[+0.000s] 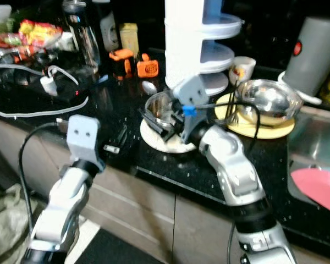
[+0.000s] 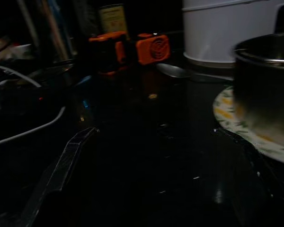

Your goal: Kitchen organization

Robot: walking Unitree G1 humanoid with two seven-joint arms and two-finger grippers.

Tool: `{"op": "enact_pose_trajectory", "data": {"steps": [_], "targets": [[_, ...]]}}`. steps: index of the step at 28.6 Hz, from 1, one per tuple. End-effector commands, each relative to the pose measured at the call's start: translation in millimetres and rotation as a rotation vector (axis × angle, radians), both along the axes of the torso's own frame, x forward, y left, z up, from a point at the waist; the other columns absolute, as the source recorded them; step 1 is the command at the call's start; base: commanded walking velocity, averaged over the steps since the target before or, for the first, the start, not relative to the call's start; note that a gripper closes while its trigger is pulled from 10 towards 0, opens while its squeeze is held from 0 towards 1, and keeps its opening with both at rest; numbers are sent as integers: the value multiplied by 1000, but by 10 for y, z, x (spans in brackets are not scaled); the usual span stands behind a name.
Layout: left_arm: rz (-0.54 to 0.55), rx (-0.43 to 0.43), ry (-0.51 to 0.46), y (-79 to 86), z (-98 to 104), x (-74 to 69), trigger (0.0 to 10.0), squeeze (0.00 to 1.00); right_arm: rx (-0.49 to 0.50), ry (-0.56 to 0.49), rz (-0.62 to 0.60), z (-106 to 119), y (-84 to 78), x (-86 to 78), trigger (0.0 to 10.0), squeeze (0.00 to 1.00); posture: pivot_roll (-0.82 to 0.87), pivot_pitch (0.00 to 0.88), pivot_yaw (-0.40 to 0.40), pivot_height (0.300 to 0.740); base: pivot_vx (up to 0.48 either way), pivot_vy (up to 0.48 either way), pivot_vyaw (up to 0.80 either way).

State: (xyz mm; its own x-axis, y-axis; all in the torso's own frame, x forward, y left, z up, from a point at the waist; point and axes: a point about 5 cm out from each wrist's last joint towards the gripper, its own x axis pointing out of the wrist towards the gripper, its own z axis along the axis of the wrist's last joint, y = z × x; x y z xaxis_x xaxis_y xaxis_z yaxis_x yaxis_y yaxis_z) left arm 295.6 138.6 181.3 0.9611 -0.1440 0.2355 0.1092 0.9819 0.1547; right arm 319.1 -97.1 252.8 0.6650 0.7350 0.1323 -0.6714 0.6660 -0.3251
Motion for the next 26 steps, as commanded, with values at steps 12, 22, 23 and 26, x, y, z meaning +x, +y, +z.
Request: {"op": "enact_pose_trajectory", "data": {"steps": [12, 22, 23, 26], "targets": [[19, 14, 16, 54, -25, -16, 10000, 0, -345, 116, -148, -81, -214, 84, 10000, 0, 44, 0, -16, 740, 0, 0, 0], [19, 16, 17, 52, -22, -9, 10000, 0, -483, 105, -170, -106, -287, 77, 10000, 0, 42, 0, -16, 740, 0, 0, 0], [19, 16, 17, 52, -22, -9, 10000, 0, -483, 105, -170, -106, -287, 77, 10000, 0, 42, 0, -16, 740, 0, 0, 0], [18, 16, 17, 46, -22, -6, 10000, 0, -545, 119, -150, -160, -264, 60, 10000, 0, 42, 0, -17, 740, 0, 0, 0]]}}
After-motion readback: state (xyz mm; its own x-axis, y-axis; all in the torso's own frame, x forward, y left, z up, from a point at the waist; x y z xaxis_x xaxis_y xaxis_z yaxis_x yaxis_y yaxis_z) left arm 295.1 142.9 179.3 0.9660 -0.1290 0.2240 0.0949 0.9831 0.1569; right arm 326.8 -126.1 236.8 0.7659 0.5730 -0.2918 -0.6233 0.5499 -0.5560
